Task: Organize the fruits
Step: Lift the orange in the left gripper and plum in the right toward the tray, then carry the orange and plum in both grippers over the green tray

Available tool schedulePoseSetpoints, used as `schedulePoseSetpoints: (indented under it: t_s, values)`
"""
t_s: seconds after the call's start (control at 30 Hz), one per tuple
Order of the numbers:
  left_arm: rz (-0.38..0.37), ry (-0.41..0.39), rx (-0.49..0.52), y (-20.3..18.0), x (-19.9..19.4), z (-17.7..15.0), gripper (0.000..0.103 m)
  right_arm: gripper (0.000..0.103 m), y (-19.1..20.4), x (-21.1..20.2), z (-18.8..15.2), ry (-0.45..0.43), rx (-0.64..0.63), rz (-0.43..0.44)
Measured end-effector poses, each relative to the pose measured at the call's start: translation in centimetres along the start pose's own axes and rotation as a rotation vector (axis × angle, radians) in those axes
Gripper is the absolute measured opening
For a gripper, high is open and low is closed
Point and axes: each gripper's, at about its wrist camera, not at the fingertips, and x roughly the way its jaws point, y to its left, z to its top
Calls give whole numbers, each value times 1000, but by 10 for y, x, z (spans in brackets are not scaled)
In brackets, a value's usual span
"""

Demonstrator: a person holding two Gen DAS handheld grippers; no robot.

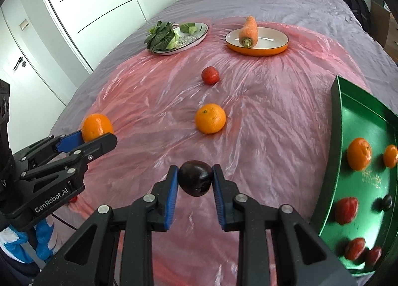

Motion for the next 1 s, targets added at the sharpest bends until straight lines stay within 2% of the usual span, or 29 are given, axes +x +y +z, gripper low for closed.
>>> schedulePoseSetpoints:
  t_s: [0.63, 1.0]
  values:
    - [6, -37, 12, -3, -57, -30, 35, 17, 19, -45, -47, 2, 5, -43]
    - [-6, -37, 32, -20, -81, -60, 35, 17, 18, -71, -81, -7, 28, -71]
